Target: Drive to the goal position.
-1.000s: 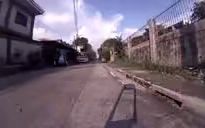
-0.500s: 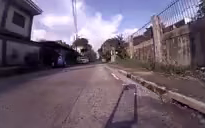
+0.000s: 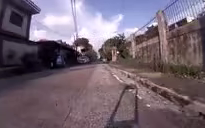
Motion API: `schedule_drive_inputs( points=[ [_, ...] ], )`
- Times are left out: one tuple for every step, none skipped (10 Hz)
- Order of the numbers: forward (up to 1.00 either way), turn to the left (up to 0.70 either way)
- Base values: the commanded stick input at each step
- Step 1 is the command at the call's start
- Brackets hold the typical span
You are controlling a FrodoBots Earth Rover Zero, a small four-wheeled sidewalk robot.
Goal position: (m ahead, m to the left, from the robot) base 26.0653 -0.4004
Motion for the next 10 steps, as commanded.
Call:
schedule_drive_inputs(
  points=[
    [1.0,0.0],
    [1.0,0.0],
    [1.0,0.0],
    [1.0,0.0],
    [1.0,0.0],
    [1.0,0.0],
    [1.0,0.0],
    [1.0,0.0],
    [1.0,0.0],
    [1.0,0.0]
  ],
)
